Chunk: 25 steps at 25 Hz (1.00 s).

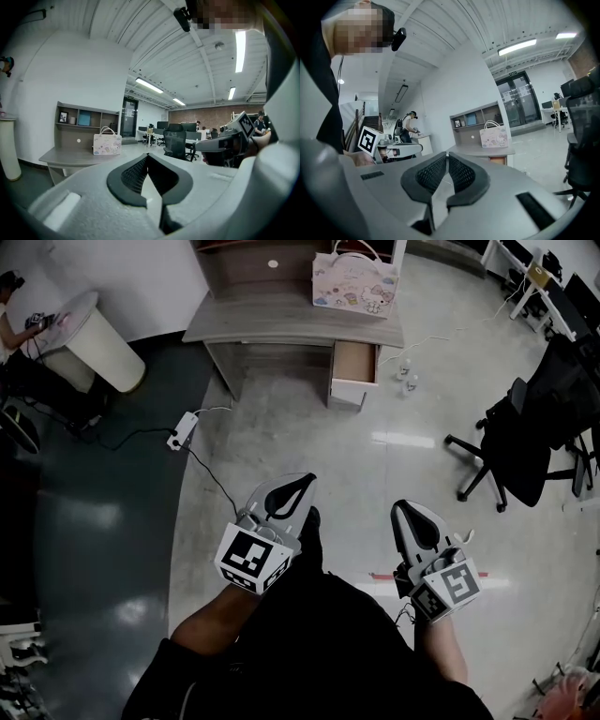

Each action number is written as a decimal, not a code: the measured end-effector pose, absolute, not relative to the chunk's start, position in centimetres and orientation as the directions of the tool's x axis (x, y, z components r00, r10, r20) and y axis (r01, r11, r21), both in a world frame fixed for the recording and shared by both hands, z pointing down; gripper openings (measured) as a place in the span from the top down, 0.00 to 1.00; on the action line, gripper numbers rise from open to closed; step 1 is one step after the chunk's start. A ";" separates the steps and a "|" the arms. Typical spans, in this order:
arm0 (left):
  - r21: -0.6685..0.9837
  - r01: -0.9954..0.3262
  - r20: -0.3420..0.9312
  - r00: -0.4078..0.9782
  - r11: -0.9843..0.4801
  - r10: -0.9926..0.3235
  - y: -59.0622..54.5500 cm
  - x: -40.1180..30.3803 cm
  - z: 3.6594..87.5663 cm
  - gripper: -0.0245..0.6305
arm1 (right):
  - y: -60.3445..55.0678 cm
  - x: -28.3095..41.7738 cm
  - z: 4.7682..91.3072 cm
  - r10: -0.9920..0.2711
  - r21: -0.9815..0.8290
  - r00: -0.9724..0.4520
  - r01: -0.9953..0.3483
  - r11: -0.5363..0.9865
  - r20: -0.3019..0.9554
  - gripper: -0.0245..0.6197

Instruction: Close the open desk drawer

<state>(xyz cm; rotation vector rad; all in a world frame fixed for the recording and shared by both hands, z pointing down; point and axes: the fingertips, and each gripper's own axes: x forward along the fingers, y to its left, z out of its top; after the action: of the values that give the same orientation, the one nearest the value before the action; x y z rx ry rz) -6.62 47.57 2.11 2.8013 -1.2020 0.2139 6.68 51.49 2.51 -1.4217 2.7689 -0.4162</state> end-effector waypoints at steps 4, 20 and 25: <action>0.048 -0.704 0.158 0.706 -0.709 -0.690 41.0 -7.2 2.4 0.95 | 44.5 5.4 2.3 -0.803 -0.228 -0.583 -0.804 0.549 0.122 0.92; 0.112 -0.694 0.193 0.718 -0.712 -0.669 22.8 -10.2 3.5 0.95 | 26.0 1.3 4.3 -0.775 -0.288 -0.599 -0.793 0.537 0.204 0.92; 0.128 -0.712 0.216 0.699 -0.690 -0.682 18.0 -8.7 4.5 0.95 | 21.2 2.5 6.0 -0.758 -0.313 -0.617 -0.778 0.545 0.212 0.92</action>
<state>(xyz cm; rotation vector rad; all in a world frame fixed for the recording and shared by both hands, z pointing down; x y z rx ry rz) -8.73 18.04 4.47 2.7056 -1.1234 0.2241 2.51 21.25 6.01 -1.3955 2.8068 -0.6097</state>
